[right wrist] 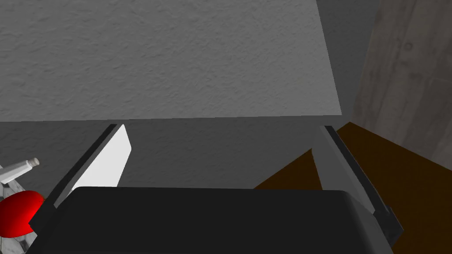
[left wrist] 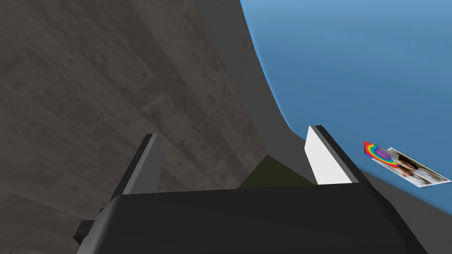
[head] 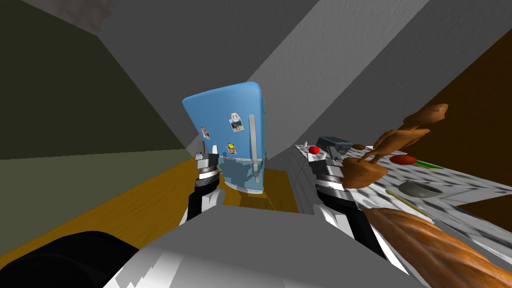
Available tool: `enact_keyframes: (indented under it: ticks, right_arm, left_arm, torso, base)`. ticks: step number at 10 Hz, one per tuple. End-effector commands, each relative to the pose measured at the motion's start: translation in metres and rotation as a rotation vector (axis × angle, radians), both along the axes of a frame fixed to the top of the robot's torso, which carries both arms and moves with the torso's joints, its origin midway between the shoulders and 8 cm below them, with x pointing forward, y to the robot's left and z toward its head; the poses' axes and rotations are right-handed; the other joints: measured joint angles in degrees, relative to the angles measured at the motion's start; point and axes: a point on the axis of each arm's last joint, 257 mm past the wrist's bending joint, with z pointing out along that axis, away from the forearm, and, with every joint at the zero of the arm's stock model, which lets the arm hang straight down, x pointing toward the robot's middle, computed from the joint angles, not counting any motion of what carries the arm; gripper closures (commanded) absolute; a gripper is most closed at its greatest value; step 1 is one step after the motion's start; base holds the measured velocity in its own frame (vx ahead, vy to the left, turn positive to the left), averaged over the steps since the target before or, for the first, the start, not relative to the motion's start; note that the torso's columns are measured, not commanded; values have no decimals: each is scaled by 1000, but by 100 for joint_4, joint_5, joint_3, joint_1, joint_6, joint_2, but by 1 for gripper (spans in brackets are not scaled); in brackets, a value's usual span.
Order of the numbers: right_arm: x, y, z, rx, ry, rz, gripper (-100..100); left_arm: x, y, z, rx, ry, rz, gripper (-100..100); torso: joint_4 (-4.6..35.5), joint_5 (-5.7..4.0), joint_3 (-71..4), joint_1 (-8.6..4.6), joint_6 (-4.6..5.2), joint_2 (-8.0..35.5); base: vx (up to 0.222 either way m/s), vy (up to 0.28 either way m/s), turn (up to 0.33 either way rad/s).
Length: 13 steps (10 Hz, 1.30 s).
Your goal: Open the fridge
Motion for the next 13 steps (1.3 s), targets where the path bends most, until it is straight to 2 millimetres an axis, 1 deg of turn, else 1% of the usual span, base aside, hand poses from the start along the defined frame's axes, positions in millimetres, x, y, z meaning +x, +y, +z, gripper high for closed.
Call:
enact_keyframes:
  ticks: [1,3,9,10,11,13]
  right_arm:
    - [0,0,0,0,0,0,0]
    - [0,0,0,0,0,0,0]
    - [0,0,0,0,0,0,0]
    - [0,0,0,0,0,0,0]
    - [0,0,0,0,0,0,0]
    - [0,0,0,0,0,0,0]
  left_arm:
    - [0,0,0,0,0,0,0]
    - [0,0,0,0,0,0,0]
    - [0,0,0,0,0,0,0]
    - [4,-7,-2,45,13,-21,-100]
    - [7,-11,-5,70,22,-33,-100]
    - [14,-19,-14,126,45,-58,-100]
  torso:
    - [235,0,-467,0,0,232]
    - [1006,0,-2014,0,0,1003]
    - [3537,0,-7073,0,0,3539]
    - [3960,0,-7919,0,0,3962]
    - [4148,1,-8314,1,0,4153]
    - [4221,0,-8453,-2,0,4219]
  base:
    - [0,0,0]
    - [0,0,0]
    - [0,0,0]
    - [12,-4,-11]
    - [10,-13,-17]
    - [18,-18,-18]
